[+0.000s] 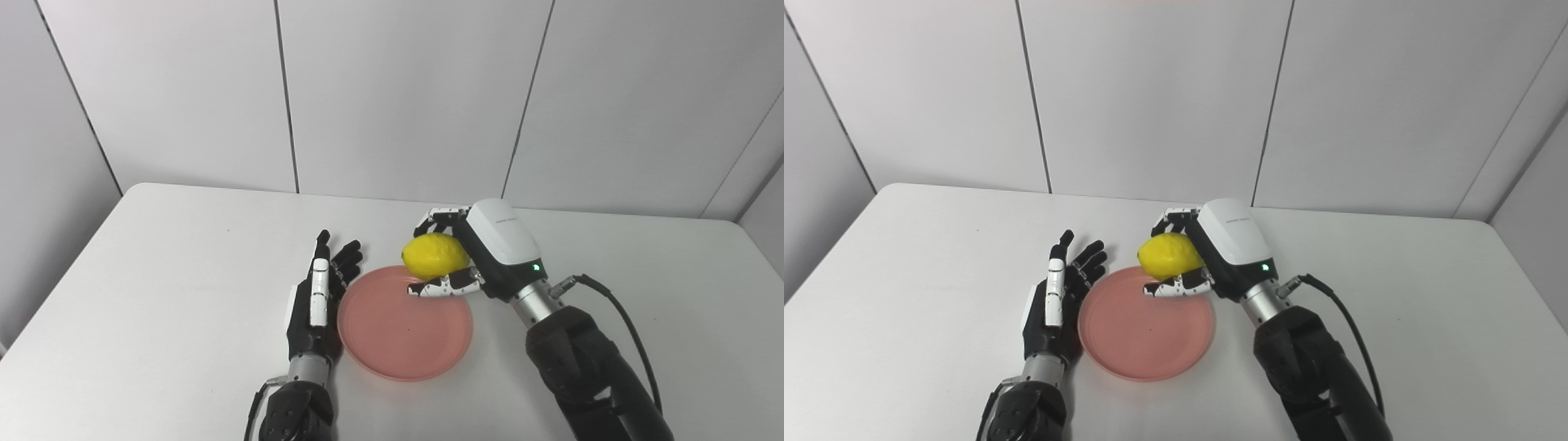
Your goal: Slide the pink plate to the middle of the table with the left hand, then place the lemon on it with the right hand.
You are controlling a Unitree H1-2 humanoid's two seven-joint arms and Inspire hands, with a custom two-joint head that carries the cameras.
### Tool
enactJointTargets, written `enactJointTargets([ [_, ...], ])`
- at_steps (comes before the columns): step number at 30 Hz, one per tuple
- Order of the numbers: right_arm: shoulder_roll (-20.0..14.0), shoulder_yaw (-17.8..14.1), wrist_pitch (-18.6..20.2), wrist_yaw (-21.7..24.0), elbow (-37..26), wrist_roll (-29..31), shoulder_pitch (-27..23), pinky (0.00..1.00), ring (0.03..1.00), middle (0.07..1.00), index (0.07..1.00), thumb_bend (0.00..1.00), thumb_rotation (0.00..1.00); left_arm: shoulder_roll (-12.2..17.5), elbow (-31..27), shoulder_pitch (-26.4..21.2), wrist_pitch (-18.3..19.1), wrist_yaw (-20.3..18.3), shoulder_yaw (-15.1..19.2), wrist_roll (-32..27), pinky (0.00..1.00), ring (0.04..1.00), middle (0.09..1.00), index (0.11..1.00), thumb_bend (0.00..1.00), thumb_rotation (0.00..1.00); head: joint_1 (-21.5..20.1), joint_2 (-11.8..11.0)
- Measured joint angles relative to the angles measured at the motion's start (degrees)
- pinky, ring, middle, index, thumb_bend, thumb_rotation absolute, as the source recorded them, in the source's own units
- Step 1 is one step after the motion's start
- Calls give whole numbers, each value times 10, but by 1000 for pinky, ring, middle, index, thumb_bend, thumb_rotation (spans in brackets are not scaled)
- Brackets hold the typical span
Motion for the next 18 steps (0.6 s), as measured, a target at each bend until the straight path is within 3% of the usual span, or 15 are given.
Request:
enactJointTargets([
  [18, 3, 69, -10, 0, 73, -35, -3, 198, 268, 362, 484, 507, 155, 0, 0, 0, 0, 0, 0, 0, 876, 825, 809, 958, 594, 955, 3, 3],
])
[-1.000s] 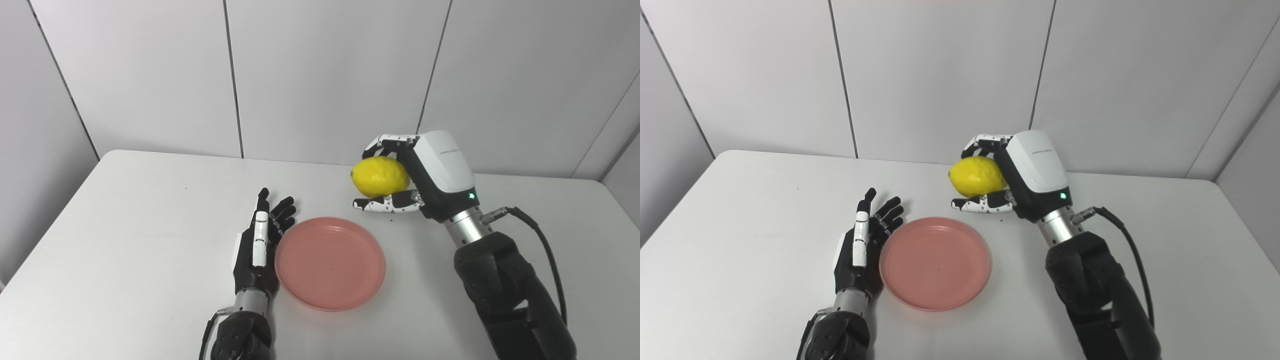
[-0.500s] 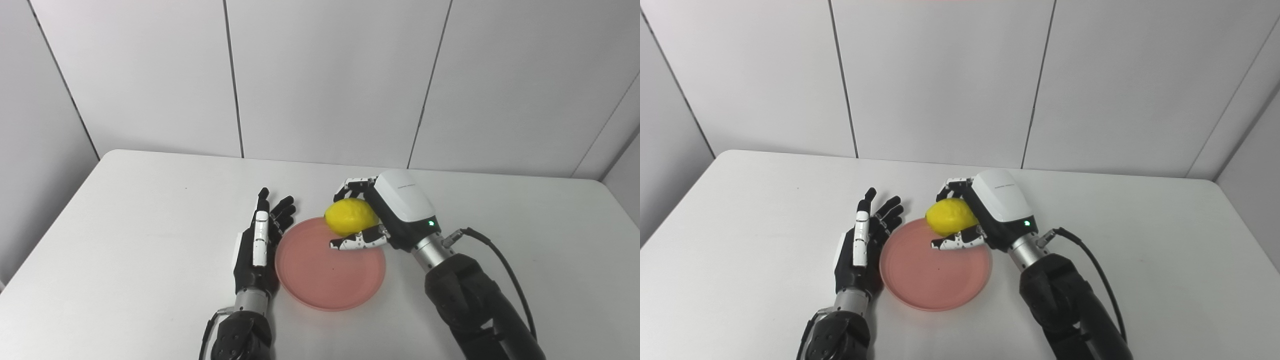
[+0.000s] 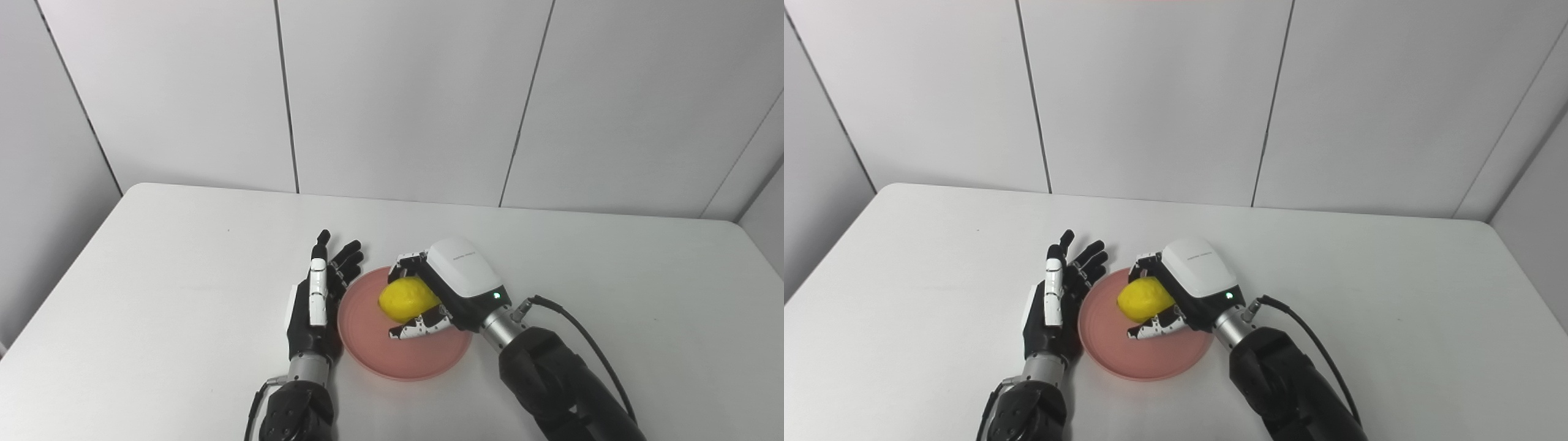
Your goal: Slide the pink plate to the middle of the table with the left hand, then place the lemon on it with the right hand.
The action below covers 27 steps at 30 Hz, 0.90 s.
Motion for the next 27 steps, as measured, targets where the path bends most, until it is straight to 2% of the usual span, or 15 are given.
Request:
enactJointTargets([
  [6, -1, 9, -2, -5, 24, -6, 0, 185, 253, 349, 484, 509, 154, 0, 3, -1, 0, 0, 0, 0, 870, 826, 813, 957, 588, 960, 2, -6],
  [17, -2, 18, -12, -6, 33, -15, -7, 218, 289, 384, 487, 508, 158, 0, 4, -3, 0, 5, -5, 12, 874, 833, 811, 954, 577, 991, 14, -6],
  [23, -4, 21, -12, -2, 33, -18, -11, 202, 272, 373, 487, 509, 159, 0, 5, -3, 0, 7, -6, 12, 873, 827, 811, 952, 570, 1000, 15, -7],
  [27, -4, 21, -12, -7, 35, -20, -11, 216, 296, 407, 489, 508, 166, 0, 5, -3, 0, 7, -5, 11, 855, 824, 814, 958, 563, 1000, 14, -7],
])
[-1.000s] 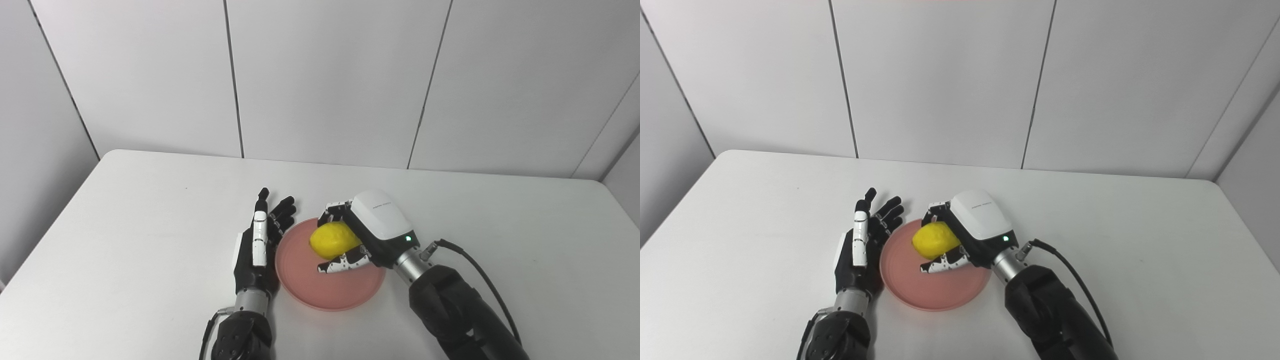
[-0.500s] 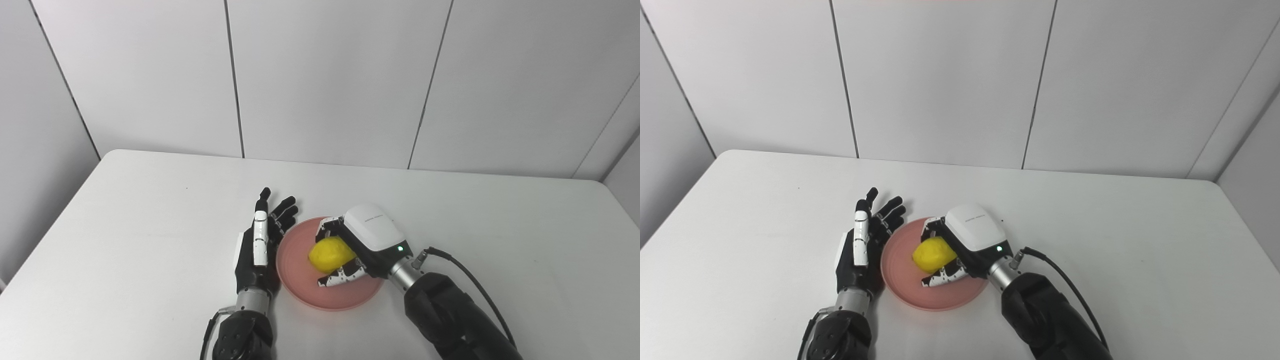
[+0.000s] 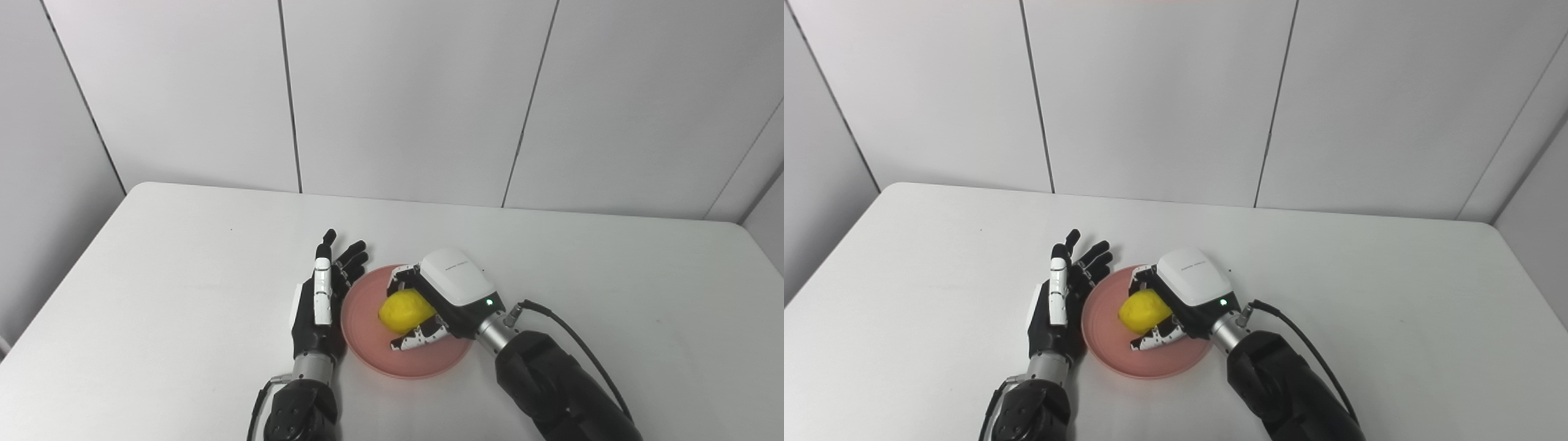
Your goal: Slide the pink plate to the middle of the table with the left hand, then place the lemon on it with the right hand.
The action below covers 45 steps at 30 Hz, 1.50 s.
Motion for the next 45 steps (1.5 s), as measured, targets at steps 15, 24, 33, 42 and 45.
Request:
enactJointTargets([
  [15, 0, -9, 13, -15, -5, -43, 4, 442, 599, 674, 677, 757, 872, 0, 4, 0, -9, 0, 1, 0, 862, 857, 831, 955, 585, 983, -4, 1],
  [24, 1, -17, 12, -16, -13, -35, 6, 467, 622, 695, 694, 746, 993, 0, 6, 0, -13, 0, 2, -11, 872, 879, 837, 960, 583, 980, -5, 0],
  [33, 1, -28, 12, -17, -24, -9, 12, 441, 593, 682, 691, 700, 1000, 0, 14, -6, -25, 0, 4, -10, 906, 885, 820, 959, 594, 973, -6, 0],
  [42, 59, -150, 0, -69, -29, 177, 32, 526, 604, 646, 672, 745, 1000, 2, 43, -38, -34, 3, 25, 5, 902, 867, 833, 930, 654, 936, -6, -3],
  [45, 92, -198, -5, -67, -22, 298, 45, 552, 631, 676, 691, 760, 1000, 11, 44, -47, -25, 3, 31, 5, 929, 894, 859, 932, 687, 958, -6, -4],
])
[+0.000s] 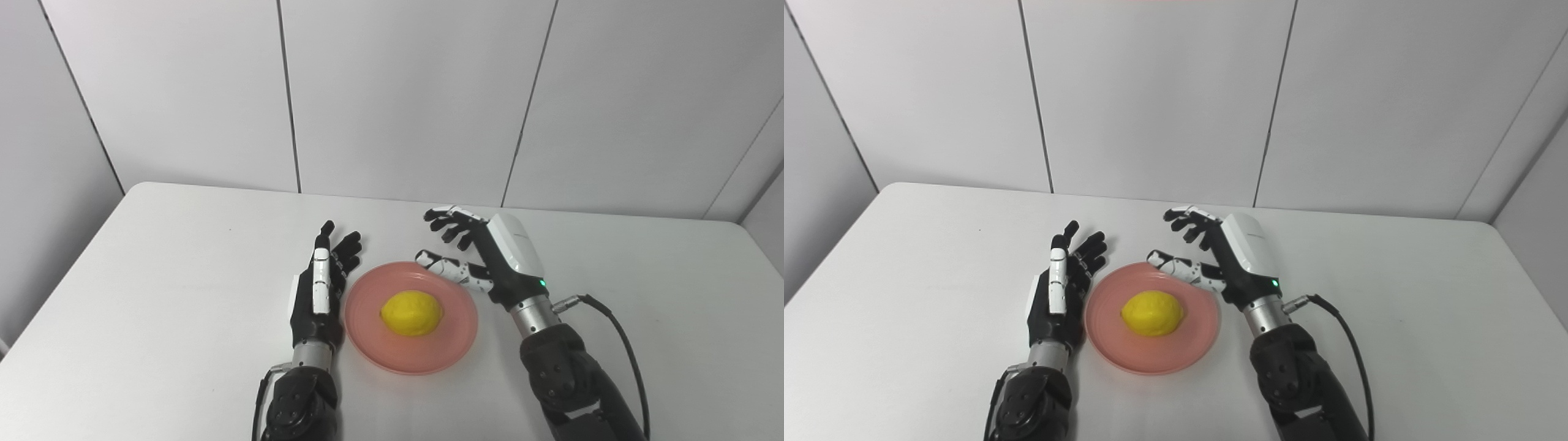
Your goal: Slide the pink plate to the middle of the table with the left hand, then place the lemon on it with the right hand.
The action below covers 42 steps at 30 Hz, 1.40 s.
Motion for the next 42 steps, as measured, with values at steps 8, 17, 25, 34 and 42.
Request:
enactJointTargets([
  [8, 70, -110, 24, -3, -6, 201, 26, 743, 791, 807, 791, 817, 992, 41, -3, -19, 44, -2, 2, 11, 959, 940, 921, 950, 744, 998, -9, 1],
  [17, 84, -175, 68, -16, 43, 311, 45, 999, 961, 939, 916, 767, 1000, 75, 47, -47, 28, 0, 0, 62, 993, 933, 922, 924, 794, 995, -10, 4],
  [25, 89, -186, 35, -39, 112, 311, 16, 1000, 978, 956, 946, 769, 1000, 77, 63, -55, 25, 10, 25, 71, 974, 939, 931, 937, 765, 983, -22, 16],
  [34, 87, -180, 67, -53, 117, 294, 5, 1000, 972, 958, 955, 755, 1000, 64, 77, -58, 1, 31, 36, 74, 978, 936, 925, 953, 736, 984, -29, 14],
  [42, 75, -164, 77, -56, 109, 268, 8, 1000, 977, 949, 937, 754, 1000, 56, 77, -57, -5, 41, 38, 75, 963, 943, 931, 956, 690, 978, -28, 14],
])
